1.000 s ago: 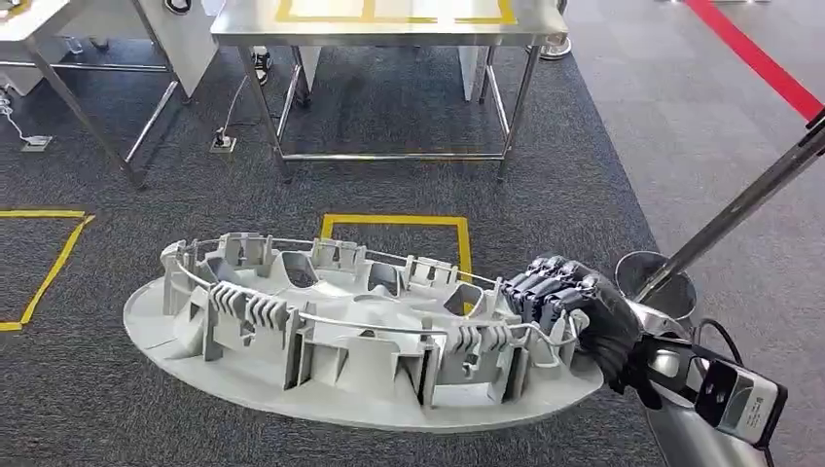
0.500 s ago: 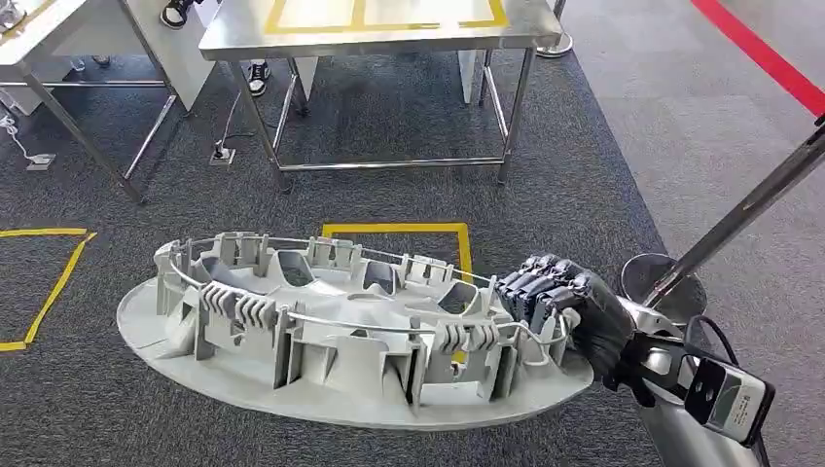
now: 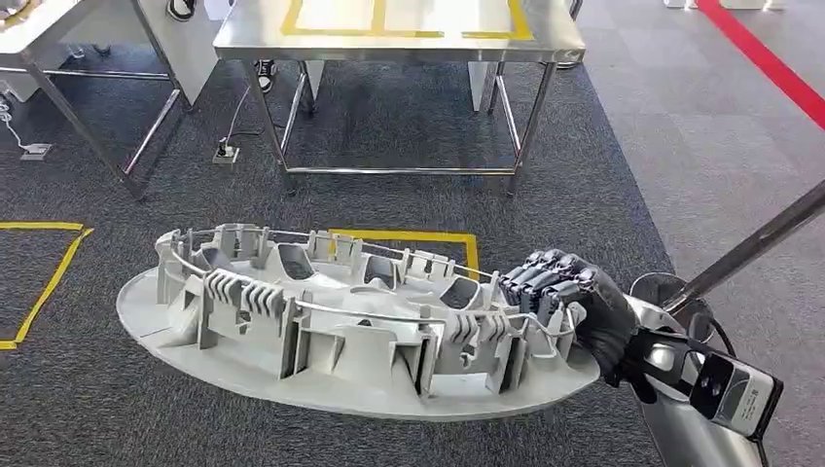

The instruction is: Take the parts from the cabinet and place them on the table.

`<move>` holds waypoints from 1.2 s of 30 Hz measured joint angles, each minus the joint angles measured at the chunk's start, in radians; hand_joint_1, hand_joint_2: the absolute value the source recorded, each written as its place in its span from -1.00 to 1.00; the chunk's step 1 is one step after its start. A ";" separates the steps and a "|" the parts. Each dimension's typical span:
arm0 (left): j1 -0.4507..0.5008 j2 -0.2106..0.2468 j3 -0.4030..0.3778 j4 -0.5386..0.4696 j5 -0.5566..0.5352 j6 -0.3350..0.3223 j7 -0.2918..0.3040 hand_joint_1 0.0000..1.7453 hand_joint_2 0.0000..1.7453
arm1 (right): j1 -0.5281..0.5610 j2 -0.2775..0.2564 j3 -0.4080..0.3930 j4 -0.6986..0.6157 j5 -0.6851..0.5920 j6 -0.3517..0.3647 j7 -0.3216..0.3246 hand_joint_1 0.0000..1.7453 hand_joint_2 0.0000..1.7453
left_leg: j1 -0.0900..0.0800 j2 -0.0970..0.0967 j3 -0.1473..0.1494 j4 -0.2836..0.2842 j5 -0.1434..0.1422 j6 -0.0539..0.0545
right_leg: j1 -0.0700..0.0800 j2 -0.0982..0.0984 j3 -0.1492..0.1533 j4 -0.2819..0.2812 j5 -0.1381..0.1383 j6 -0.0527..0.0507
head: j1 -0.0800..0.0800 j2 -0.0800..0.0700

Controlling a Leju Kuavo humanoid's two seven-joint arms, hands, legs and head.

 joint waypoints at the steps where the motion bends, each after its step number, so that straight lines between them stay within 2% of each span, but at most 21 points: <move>1: 0.000 0.000 0.000 0.000 0.000 0.000 0.000 -1.00 1.00 | 0.000 0.000 -0.001 0.000 0.000 0.000 0.000 1.00 1.00 | 0.000 0.000 0.012 0.000 -0.009 -0.003 | 0.005 0.000 0.033 -0.090 0.058 -0.010 | 0.000 0.000; 2: 0.001 -0.003 0.000 0.002 0.000 -0.001 0.000 -1.00 1.00 | 0.001 -0.002 -0.001 0.001 0.000 0.000 0.000 1.00 1.00 | 0.000 0.000 0.015 0.000 -0.016 -0.007 | 0.011 0.000 0.042 -0.122 0.059 -0.014 | 0.000 0.000; 3: 0.000 -0.002 0.000 0.002 0.000 -0.001 0.000 -1.00 1.00 | -0.002 -0.001 0.000 0.002 0.000 0.000 0.000 1.00 1.00 | -0.001 -0.001 0.013 0.000 -0.020 -0.014 | 0.015 -0.002 0.037 -0.128 0.021 -0.011 | -0.003 0.000; 5: 0.002 -0.002 0.000 0.002 -0.001 -0.001 0.000 -1.00 1.00 | -0.002 -0.001 -0.001 0.002 0.003 0.000 0.000 1.00 1.00 | 0.000 0.002 0.020 0.007 -0.022 -0.029 | 0.017 0.000 0.046 -0.133 0.053 -0.022 | -0.004 0.000; 7: 0.000 -0.001 0.000 0.002 -0.002 -0.001 0.000 -1.00 1.00 | -0.002 -0.002 -0.001 0.002 0.006 0.000 0.000 1.00 1.00 | -0.001 0.003 0.015 0.018 -0.022 -0.035 | 0.006 0.000 0.067 -0.139 0.052 -0.028 | -0.003 0.000; 9: -0.004 -0.003 -0.001 0.002 -0.004 0.000 -0.001 -1.00 1.00 | -0.004 0.000 0.000 0.002 0.006 0.000 0.000 1.00 1.00 | 0.003 0.008 -0.048 0.129 -0.034 -0.047 | 0.006 -0.002 0.086 -0.146 0.039 -0.041 | -0.010 0.000; 11: -0.002 -0.002 0.000 0.002 -0.005 0.001 -0.001 -1.00 1.00 | -0.003 0.003 0.000 0.002 0.006 -0.001 -0.001 1.00 1.00 | 0.009 0.008 -0.131 0.240 -0.082 -0.057 | 0.006 -0.002 0.096 -0.145 0.027 -0.042 | -0.010 0.000; 13: 0.001 -0.001 -0.001 0.002 -0.007 0.001 -0.001 -1.00 1.00 | 0.001 0.003 0.000 0.002 0.008 -0.001 0.000 1.00 1.00 | 0.011 0.008 -0.184 0.272 -0.087 -0.063 | 0.006 0.000 0.111 -0.145 0.013 -0.041 | -0.010 0.000; 16: 0.001 0.002 -0.001 0.002 -0.008 0.001 -0.001 -1.00 1.00 | 0.001 0.003 0.000 0.002 0.008 -0.001 0.000 1.00 1.00 | 0.011 0.009 -0.113 0.058 0.068 -0.057 | 0.005 0.000 0.145 -0.146 -0.011 -0.033 | -0.010 0.000; 17: 0.000 0.003 -0.001 0.002 -0.009 0.000 -0.001 -1.00 1.00 | 0.001 0.003 0.000 0.002 0.006 -0.001 -0.001 1.00 1.00 | 0.009 0.010 -0.089 0.011 0.081 -0.052 | 0.004 -0.001 0.150 -0.150 -0.019 -0.029 | -0.009 0.000; 18: -0.001 0.003 -0.001 0.002 -0.010 -0.003 -0.001 -1.00 1.00 | -0.001 0.003 0.000 0.002 0.005 -0.001 0.000 1.00 1.00 | 0.001 0.012 -0.098 0.011 0.031 -0.050 | 0.007 0.000 0.160 -0.152 -0.021 -0.024 | -0.007 0.000; 19: 0.000 0.004 -0.001 0.002 -0.010 -0.003 -0.002 -1.00 1.00 | -0.003 0.003 -0.001 0.002 0.005 -0.001 -0.001 1.00 1.00 | 0.000 0.012 -0.088 0.015 0.025 -0.040 | 0.007 0.000 0.157 -0.155 -0.026 -0.016 | -0.010 0.000; 20: 0.003 0.005 -0.001 0.002 -0.011 -0.003 -0.003 -1.00 1.00 | -0.002 0.003 -0.001 0.002 0.005 -0.001 -0.001 1.00 1.00 | -0.002 0.011 -0.086 0.007 0.056 -0.030 | 0.007 0.001 0.168 -0.147 -0.025 -0.009 | -0.009 0.000; 22: 0.005 0.006 -0.001 0.002 -0.011 -0.003 -0.003 -1.00 1.00 | -0.001 0.003 -0.002 0.002 0.005 -0.001 0.000 1.00 1.00 | 0.004 0.010 -0.057 0.002 0.058 -0.015 | 0.007 -0.001 0.171 -0.136 -0.025 0.000 | -0.010 0.000; 24: 0.002 0.006 -0.002 0.002 -0.011 -0.003 -0.004 -1.00 1.00 | -0.006 0.000 -0.005 0.002 0.005 -0.001 0.000 1.00 1.00 | 0.007 0.011 -0.042 -0.006 0.051 -0.004 | 0.006 0.000 0.123 -0.040 -0.034 0.003 | 0.000 0.000; 26: 0.000 0.008 -0.002 0.002 -0.011 -0.003 -0.005 -1.00 1.00 | -0.004 0.001 -0.006 0.002 0.004 -0.001 -0.001 1.00 1.00 | 0.006 0.010 -0.038 -0.006 0.040 0.002 | 0.004 0.000 0.026 0.097 -0.089 0.012 | 0.001 0.000; 28: 0.001 0.008 -0.002 0.002 -0.011 -0.003 -0.005 -1.00 1.00 | -0.001 -0.001 -0.006 0.002 0.006 -0.001 -0.001 1.00 1.00 | 0.004 0.007 -0.028 -0.006 0.028 0.002 | 0.004 0.000 -0.036 0.154 -0.123 0.016 | 0.002 0.000; 29: 0.002 0.008 -0.002 0.002 -0.011 -0.002 -0.005 -1.00 1.00 | 0.002 -0.002 -0.006 0.002 0.006 -0.001 0.000 1.00 1.00 | 0.004 0.005 -0.018 -0.006 0.021 0.001 | 0.004 0.000 -0.036 0.121 -0.097 0.013 | 0.002 0.000; 32: 0.001 0.007 -0.003 0.002 -0.012 -0.002 -0.005 -1.00 1.00 | 0.003 -0.003 -0.007 0.002 0.006 -0.005 -0.001 1.00 1.00 | 0.004 0.002 0.021 -0.006 -0.007 -0.009 | 0.004 -0.001 0.043 -0.125 0.079 0.001 | 0.004 0.000; 34: -0.001 0.008 -0.003 0.002 -0.013 -0.002 -0.005 -1.00 1.00 | 0.005 -0.003 -0.006 0.002 0.006 -0.008 -0.001 1.00 1.00 | 0.001 0.002 0.022 -0.007 -0.019 -0.024 | 0.012 -0.001 0.044 -0.131 0.031 -0.005 | 0.000 0.000; 36: 0.000 0.009 -0.003 0.002 -0.015 -0.003 -0.005 -1.00 1.00 | 0.007 -0.003 -0.007 0.000 0.007 -0.011 0.000 1.00 1.00 | 0.001 0.005 0.032 0.000 -0.020 -0.036 | 0.012 0.001 0.052 -0.135 0.057 -0.017 | -0.002 0.000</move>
